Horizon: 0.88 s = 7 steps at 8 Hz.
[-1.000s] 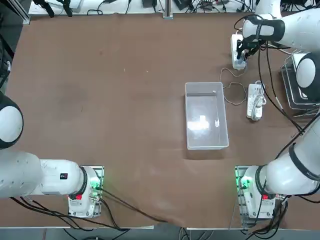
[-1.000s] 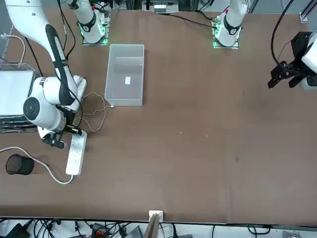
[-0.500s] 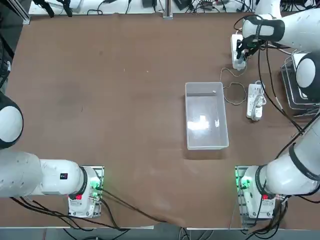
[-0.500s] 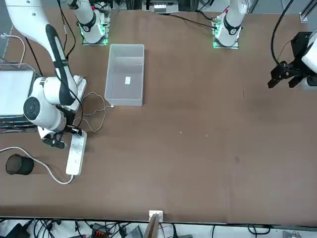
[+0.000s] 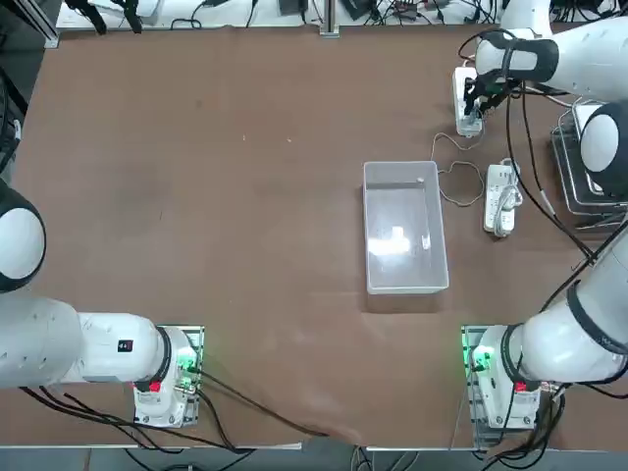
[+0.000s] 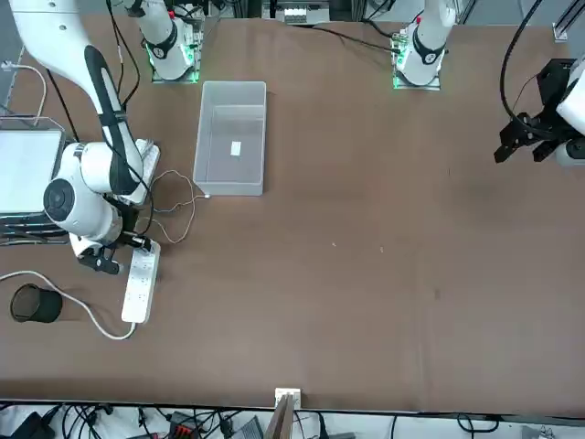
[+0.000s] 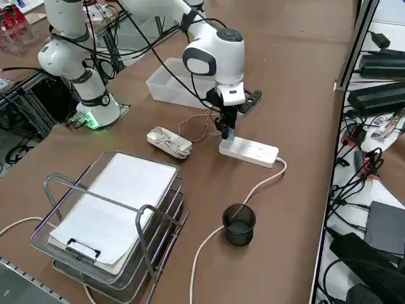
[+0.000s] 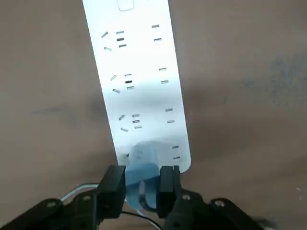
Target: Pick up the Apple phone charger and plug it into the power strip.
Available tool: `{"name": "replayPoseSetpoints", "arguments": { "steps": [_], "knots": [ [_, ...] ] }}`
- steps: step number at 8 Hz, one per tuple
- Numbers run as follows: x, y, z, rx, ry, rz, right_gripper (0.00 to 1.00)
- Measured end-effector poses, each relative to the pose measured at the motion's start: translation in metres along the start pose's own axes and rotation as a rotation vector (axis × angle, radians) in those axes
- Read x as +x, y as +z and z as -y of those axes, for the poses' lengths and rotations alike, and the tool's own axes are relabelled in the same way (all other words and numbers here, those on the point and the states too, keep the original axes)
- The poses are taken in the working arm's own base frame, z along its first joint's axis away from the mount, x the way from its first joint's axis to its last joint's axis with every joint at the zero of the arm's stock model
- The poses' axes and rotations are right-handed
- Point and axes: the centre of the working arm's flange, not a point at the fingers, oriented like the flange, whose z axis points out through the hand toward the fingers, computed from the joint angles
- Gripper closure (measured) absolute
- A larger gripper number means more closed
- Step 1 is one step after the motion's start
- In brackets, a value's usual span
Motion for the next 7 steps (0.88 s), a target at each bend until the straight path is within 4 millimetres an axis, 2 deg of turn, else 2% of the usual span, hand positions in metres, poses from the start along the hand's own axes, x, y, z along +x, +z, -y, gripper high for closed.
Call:
{"name": "replayPoseSetpoints", "arguments": {
  "steps": [7],
  "knots": [
    [-0.002,0.002,-0.0016,0.008,-0.002,-0.032,0.63]
  ]
}}
